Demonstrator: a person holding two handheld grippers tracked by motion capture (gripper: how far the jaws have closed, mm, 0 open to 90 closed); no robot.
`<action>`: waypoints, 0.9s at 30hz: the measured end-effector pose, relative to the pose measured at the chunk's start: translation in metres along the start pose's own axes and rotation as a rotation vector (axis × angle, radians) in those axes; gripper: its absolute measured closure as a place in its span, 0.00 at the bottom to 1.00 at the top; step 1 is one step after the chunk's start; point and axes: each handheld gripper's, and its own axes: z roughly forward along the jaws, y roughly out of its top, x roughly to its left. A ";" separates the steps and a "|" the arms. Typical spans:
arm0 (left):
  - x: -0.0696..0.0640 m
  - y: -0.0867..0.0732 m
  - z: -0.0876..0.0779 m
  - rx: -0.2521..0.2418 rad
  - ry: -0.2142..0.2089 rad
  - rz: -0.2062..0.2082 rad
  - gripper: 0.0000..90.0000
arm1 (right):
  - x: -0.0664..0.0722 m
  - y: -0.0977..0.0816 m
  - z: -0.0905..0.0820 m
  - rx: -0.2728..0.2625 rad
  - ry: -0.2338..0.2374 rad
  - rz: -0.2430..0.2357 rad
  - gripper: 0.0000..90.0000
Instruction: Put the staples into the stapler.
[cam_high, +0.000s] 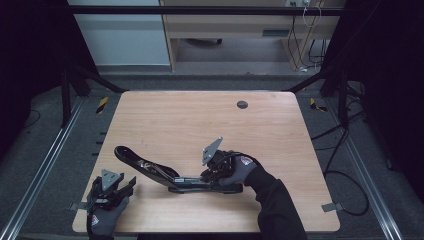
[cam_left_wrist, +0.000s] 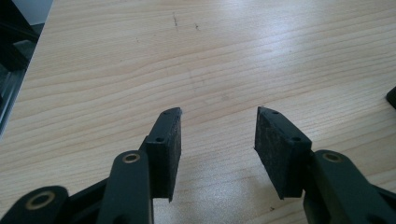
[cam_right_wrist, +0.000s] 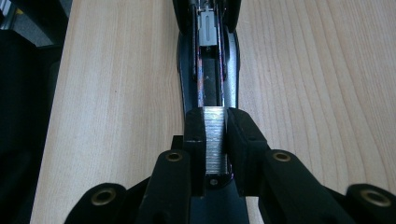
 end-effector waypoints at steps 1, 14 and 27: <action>0.000 0.000 0.000 0.000 0.000 0.000 0.56 | 0.000 0.000 0.000 0.000 -0.001 0.001 0.86; 0.000 0.000 0.000 0.000 -0.001 -0.001 0.56 | -0.001 0.000 -0.009 -0.076 -0.046 0.024 0.85; -0.001 0.001 -0.001 -0.008 -0.012 -0.010 0.56 | 0.006 -0.015 -0.036 -0.250 -0.276 0.180 0.86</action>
